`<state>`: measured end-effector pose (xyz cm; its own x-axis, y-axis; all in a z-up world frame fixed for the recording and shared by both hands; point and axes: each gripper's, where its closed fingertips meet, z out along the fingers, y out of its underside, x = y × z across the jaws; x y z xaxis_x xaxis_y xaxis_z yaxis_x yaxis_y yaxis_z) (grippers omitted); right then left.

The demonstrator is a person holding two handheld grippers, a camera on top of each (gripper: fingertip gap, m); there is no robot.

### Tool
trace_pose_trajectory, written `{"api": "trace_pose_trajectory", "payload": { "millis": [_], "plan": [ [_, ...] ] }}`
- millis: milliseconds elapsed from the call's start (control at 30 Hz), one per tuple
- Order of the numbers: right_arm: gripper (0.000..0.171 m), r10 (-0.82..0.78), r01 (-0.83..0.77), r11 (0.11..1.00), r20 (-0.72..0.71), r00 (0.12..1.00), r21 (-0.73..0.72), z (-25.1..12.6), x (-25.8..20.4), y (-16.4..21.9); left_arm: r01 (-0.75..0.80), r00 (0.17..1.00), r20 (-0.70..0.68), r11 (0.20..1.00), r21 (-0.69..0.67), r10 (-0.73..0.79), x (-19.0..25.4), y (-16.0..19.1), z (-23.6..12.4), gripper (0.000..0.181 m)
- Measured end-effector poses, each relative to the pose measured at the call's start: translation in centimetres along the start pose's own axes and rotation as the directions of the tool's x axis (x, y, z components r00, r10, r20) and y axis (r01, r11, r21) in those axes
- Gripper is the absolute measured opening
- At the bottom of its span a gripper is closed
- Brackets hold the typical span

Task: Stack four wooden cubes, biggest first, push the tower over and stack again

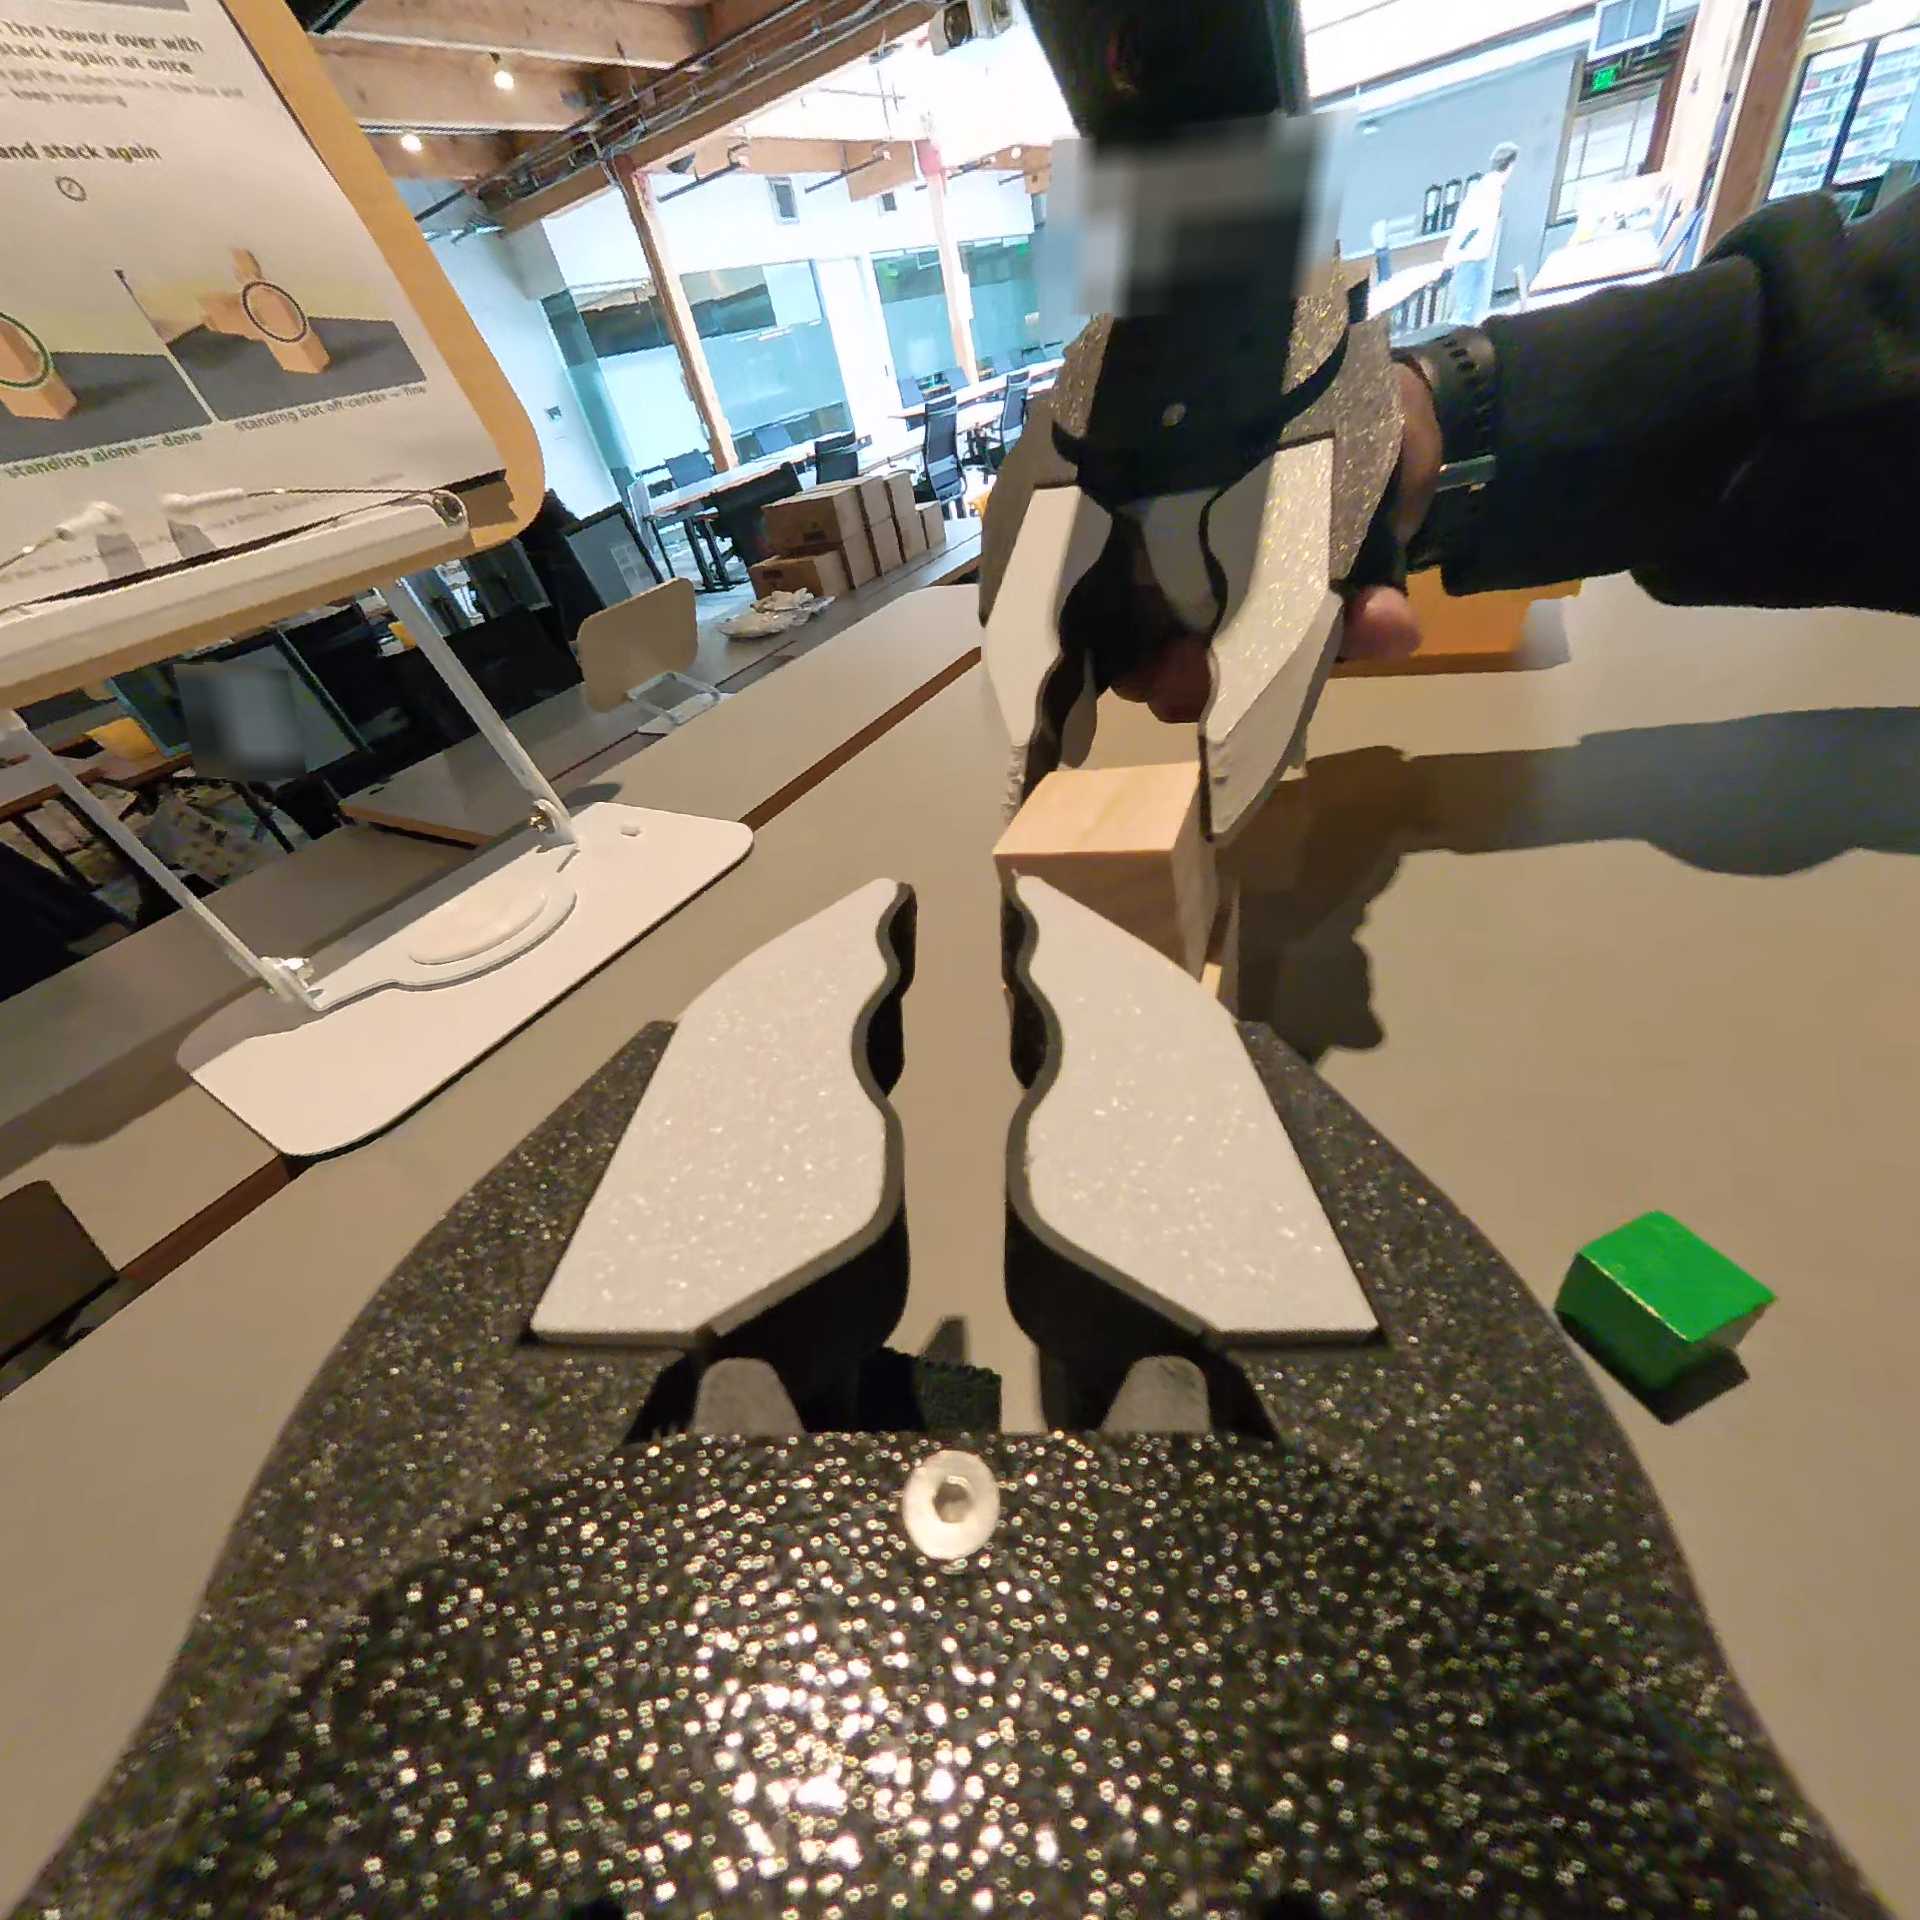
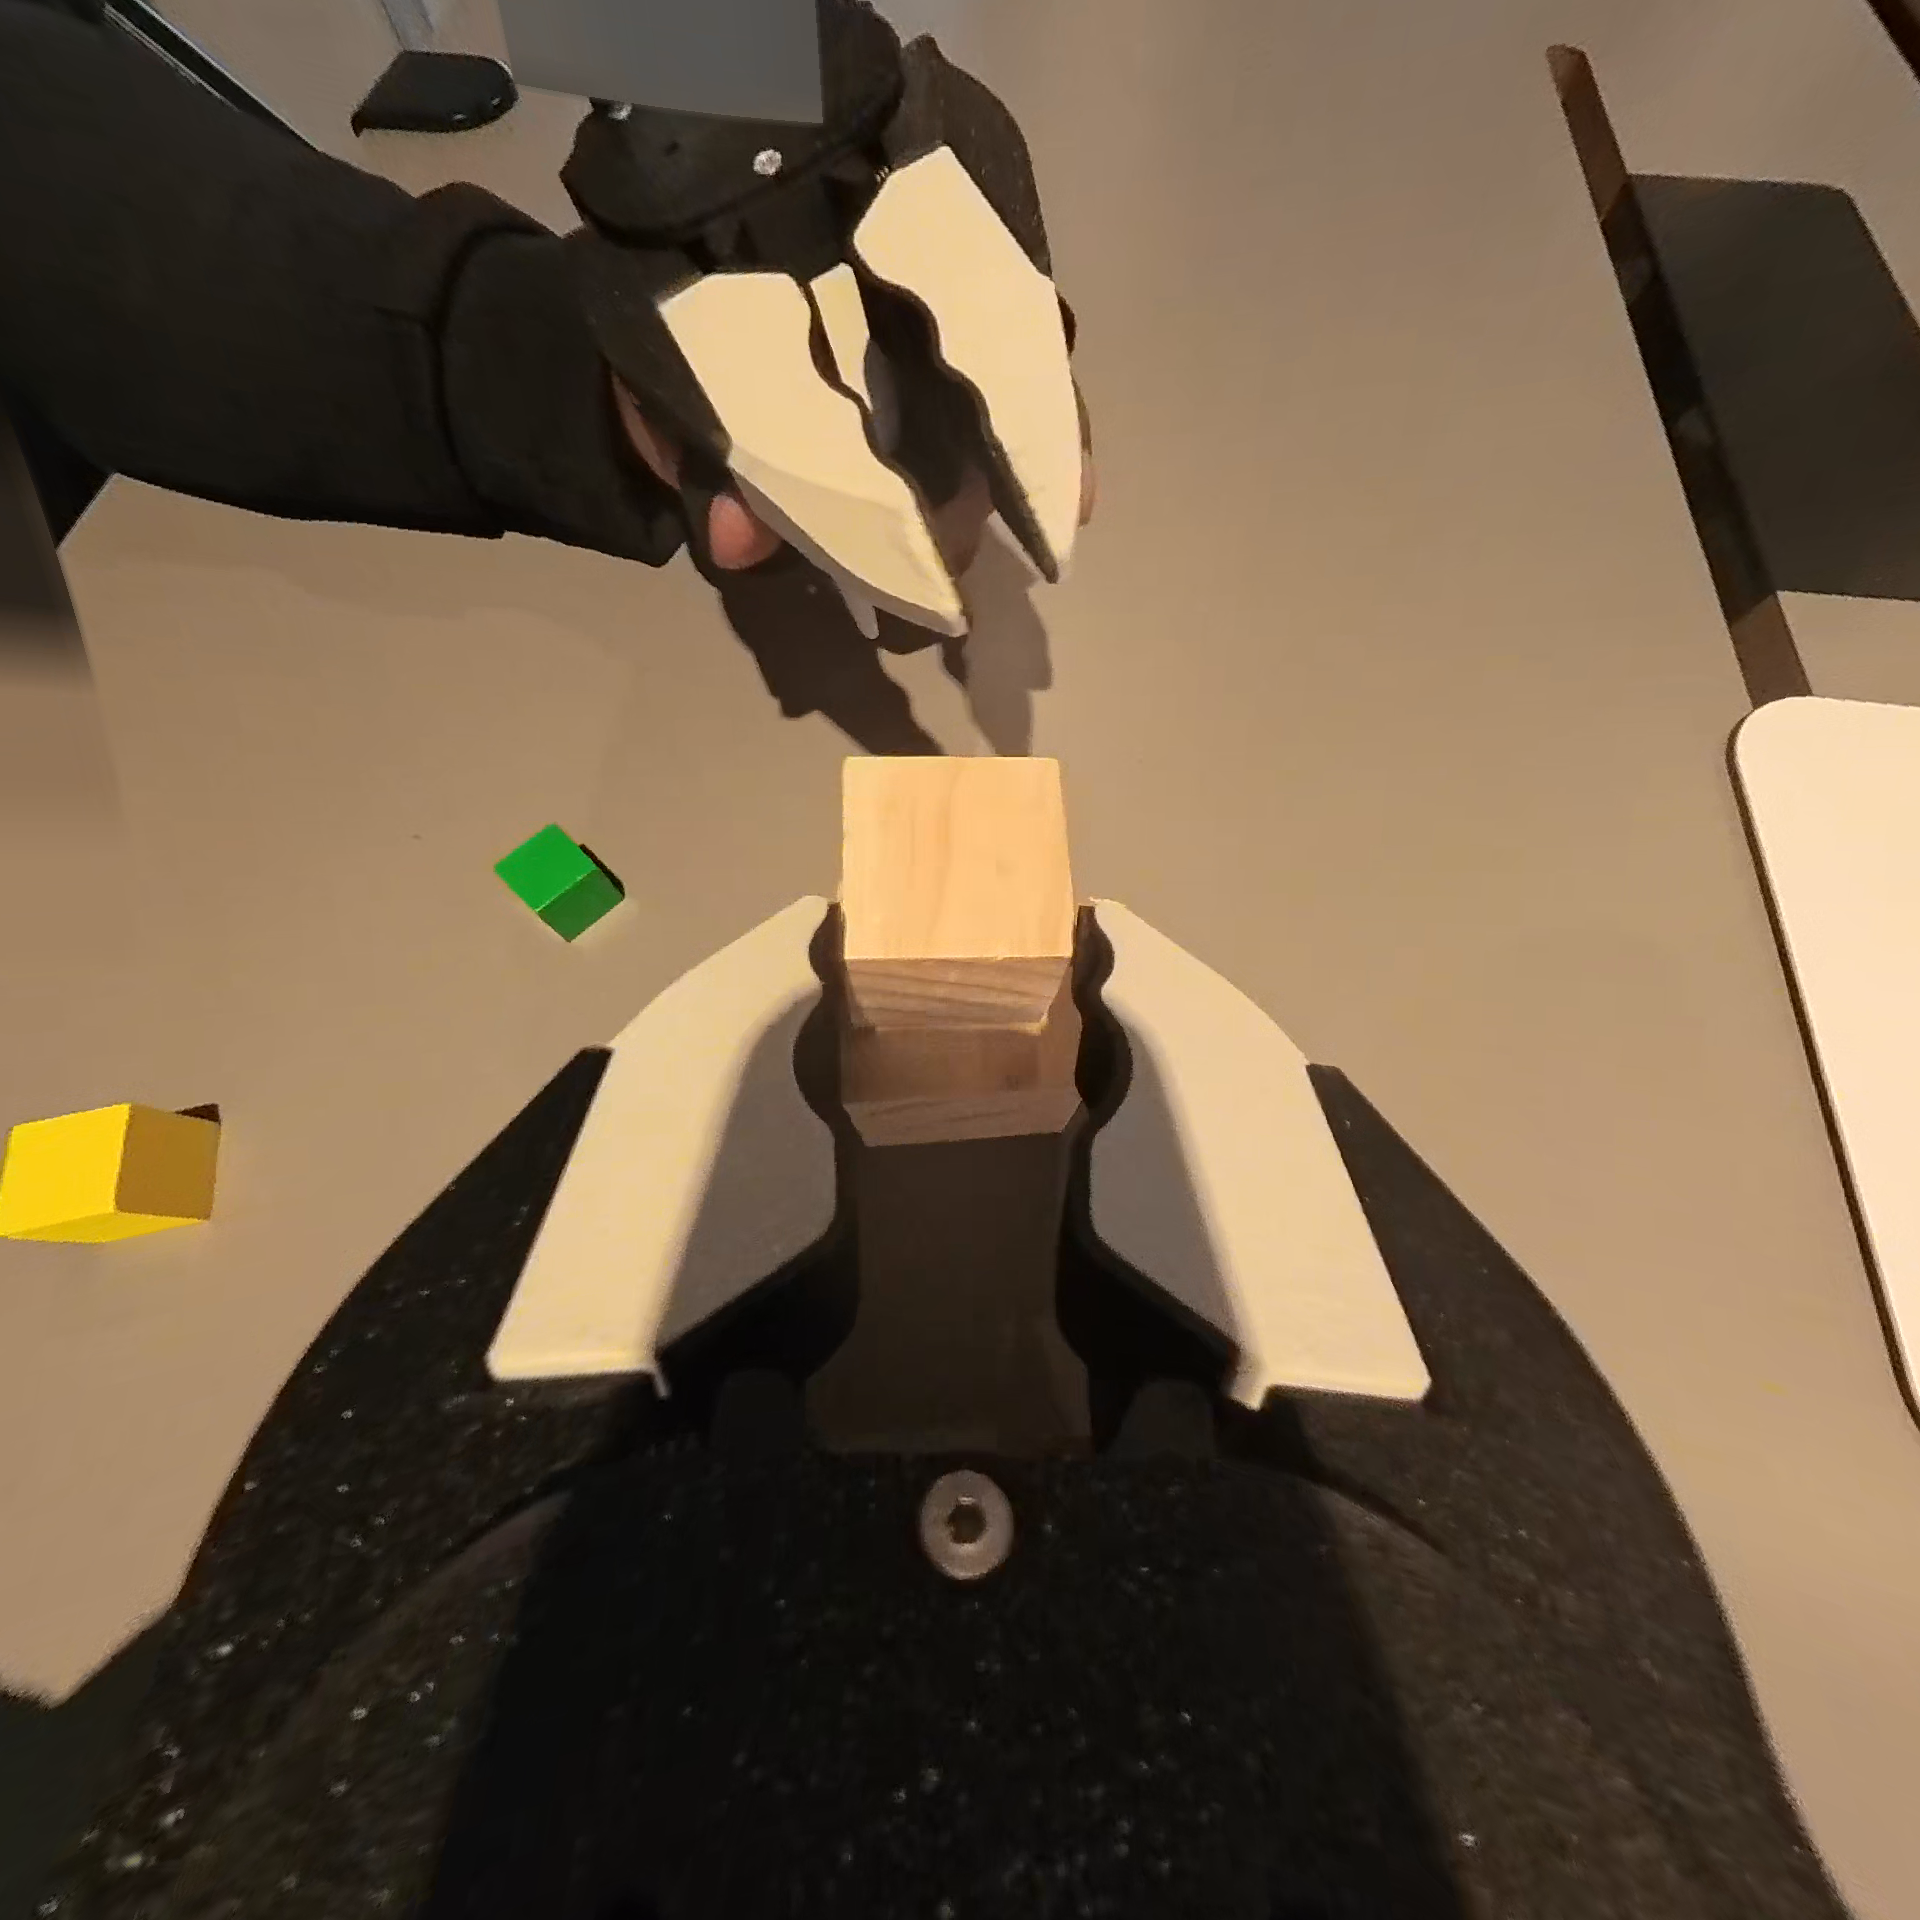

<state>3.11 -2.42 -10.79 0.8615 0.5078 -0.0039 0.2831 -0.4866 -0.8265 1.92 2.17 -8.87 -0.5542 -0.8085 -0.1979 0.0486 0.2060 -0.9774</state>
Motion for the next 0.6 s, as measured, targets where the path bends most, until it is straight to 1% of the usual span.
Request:
{"api": "trace_pose_trajectory", "payload": {
  "millis": [267, 600],
  "plan": [
    [0.043, -0.045, 0.045, 0.998, -0.003, 0.999, -0.054, -0.26, 0.08, 0.11, 0.046, 0.999, 0.015, 0.999, 0.021, -0.046, -0.93, -0.18, -0.23, 0.015],
    [0.043, -0.084, 0.082, 0.991, -0.013, 0.996, -0.107, -0.27, 0.12, 0.53, 0.031, 0.999, 0.013, 0.999, 0.024, -0.031, -0.74, -0.22, -0.30, 0.015]
  ]
}}
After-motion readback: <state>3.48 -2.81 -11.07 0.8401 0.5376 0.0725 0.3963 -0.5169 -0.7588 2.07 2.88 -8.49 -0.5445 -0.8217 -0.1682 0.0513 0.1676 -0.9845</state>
